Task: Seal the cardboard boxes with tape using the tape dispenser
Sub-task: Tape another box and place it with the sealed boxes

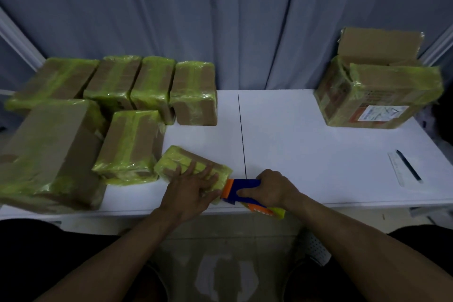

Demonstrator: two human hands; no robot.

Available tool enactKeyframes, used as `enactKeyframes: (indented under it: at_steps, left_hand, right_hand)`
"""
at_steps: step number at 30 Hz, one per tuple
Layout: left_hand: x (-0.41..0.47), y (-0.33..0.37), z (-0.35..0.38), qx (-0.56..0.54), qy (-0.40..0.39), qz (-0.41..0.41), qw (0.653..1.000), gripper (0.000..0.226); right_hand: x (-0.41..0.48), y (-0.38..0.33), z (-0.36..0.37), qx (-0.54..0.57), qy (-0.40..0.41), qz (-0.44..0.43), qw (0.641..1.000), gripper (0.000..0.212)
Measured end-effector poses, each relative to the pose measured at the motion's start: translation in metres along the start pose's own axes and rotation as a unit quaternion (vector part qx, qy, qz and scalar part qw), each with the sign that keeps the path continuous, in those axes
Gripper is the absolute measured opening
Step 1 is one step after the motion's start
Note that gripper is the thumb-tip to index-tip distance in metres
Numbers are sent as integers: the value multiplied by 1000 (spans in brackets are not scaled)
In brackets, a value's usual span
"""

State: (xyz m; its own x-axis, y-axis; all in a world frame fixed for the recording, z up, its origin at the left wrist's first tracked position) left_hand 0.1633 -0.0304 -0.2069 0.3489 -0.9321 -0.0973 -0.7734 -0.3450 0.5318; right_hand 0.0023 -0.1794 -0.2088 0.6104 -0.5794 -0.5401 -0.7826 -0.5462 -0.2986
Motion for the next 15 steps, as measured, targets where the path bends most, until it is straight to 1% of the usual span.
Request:
enactKeyframes:
  at_steps: [2,3,6,7,8,10,13,14,15]
  left_hand:
    - [0,2,-1,-7,5,7,1000,73]
    - [0,2,-1,-9,10,7,1000,75]
    - [-1,7,-7,-22,38,-13,999,90]
    - [-1,10,-6,-16,46,-19,999,91]
    - [0,11,-5,-5,52,-26,998,87]
    - [2,19,-5,20,79,-25,996,69]
    - [0,35,-10,70,157,38,984,38]
    - [-2,39,-12,74,182,53,979,35]
    - [-3,39,-11,58,179,43,981,37]
  right_hand:
    - [-4,-3,2,-52,35,0,998,57]
    - [-5,-3,4,-54,40,2,998,56]
    - [-8,2,1,-21,33,13,999,59]
    - [-10,6,-2,-6,32,18,999,59]
    - [-13,10,-6,7,33,24,999,59]
    - [-19,19,-14,30,41,35,998,58]
    - [-31,35,-24,78,53,49,994,57]
    - [-35,40,-29,89,62,54,993,57]
    - [-39,45,-33,100,73,57,991,56]
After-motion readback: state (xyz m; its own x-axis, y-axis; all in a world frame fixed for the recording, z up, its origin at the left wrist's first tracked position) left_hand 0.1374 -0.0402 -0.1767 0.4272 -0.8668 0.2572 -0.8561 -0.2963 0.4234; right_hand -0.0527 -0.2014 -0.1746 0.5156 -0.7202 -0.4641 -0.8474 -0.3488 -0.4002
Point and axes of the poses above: each hand's wrist, its own x-axis towards the middle knuckle, its own z-axis out of the palm, y = z × x, the point moved 8 cm from there along x, towards the middle knuckle, and after that the axes turned 9 degrees about -x, right-handed, at the moved point
